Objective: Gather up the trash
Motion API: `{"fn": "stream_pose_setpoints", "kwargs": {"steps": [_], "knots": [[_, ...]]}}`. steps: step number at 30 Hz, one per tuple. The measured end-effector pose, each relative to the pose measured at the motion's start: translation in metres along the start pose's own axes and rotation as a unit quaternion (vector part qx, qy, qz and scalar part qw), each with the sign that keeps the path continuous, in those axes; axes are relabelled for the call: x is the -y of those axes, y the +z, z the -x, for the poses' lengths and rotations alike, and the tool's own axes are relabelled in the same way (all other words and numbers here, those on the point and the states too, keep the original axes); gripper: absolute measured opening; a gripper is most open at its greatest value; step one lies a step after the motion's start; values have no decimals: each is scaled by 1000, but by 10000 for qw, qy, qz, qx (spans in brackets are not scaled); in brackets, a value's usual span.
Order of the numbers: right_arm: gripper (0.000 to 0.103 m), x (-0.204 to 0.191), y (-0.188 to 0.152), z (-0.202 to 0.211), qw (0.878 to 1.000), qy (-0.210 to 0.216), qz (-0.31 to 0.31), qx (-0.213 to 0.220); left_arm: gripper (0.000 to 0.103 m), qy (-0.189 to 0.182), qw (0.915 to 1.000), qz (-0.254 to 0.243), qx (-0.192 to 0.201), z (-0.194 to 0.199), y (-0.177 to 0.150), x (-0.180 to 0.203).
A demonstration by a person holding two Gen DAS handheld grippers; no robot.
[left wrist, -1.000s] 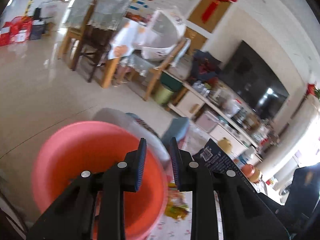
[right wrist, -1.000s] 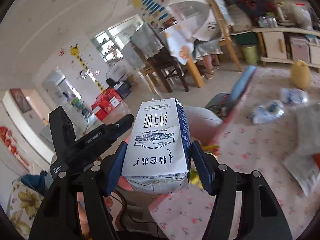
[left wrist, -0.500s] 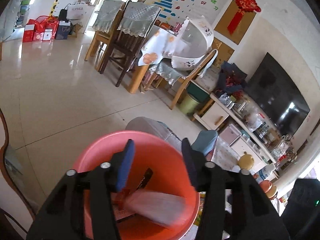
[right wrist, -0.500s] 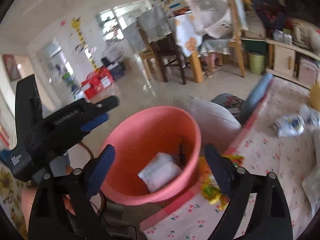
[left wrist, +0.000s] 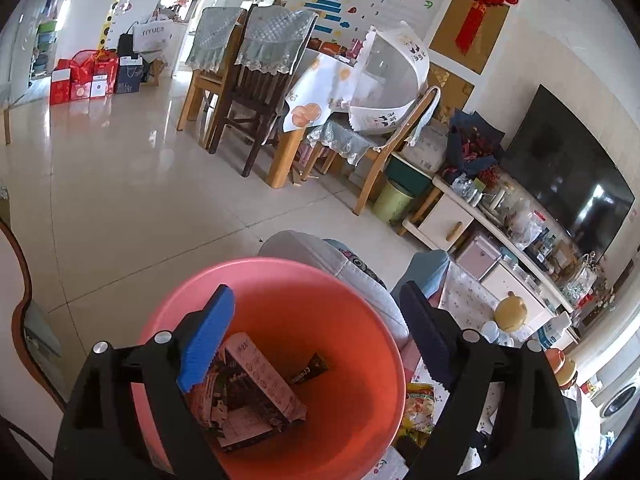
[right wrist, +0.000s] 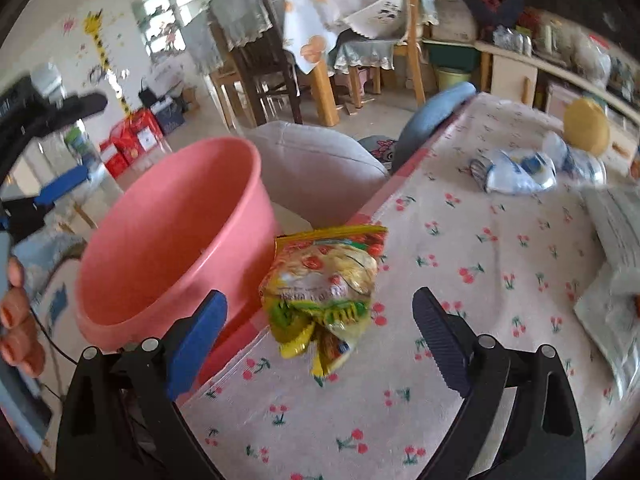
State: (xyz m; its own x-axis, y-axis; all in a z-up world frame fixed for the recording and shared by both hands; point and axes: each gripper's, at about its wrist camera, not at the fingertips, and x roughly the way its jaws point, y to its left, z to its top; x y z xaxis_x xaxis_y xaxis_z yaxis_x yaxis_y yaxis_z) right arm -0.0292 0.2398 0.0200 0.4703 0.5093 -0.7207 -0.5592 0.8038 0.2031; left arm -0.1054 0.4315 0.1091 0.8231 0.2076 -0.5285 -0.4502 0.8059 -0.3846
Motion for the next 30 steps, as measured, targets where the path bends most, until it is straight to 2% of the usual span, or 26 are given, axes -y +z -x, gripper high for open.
{"fn": "stream_pose_setpoints", "kwargs": {"steps": [2, 5, 9, 15, 21, 25, 30], "knots": [[91, -3, 4, -7, 9999, -77, 106, -30, 88, 18, 10000, 5, -45, -2, -1, 0], [68, -3, 3, -17, 9997, -64, 114, -213, 90, 48, 9999, -41, -82, -5, -2, 3], [59, -2, 4, -19, 9996, -68, 152, -220, 92, 102, 9999, -106, -86, -6, -3, 7], [42, 1, -2, -9, 9998, -92, 170, -62, 94, 230, 9992, -304, -116, -8, -4, 14], [37, 3, -1, 1, 9998, -110, 138, 93, 94, 226, 9993, -285, -75, -6, -3, 13], [37, 4, 8, 20, 9992, -60, 56, 380, 95, 256, 9995, -199, -21, -3, -1, 12], [37, -15, 31, 48, 9964, 272, 99, 802, 95, 312, 9994, -33, 110, 2, 3, 7]]}}
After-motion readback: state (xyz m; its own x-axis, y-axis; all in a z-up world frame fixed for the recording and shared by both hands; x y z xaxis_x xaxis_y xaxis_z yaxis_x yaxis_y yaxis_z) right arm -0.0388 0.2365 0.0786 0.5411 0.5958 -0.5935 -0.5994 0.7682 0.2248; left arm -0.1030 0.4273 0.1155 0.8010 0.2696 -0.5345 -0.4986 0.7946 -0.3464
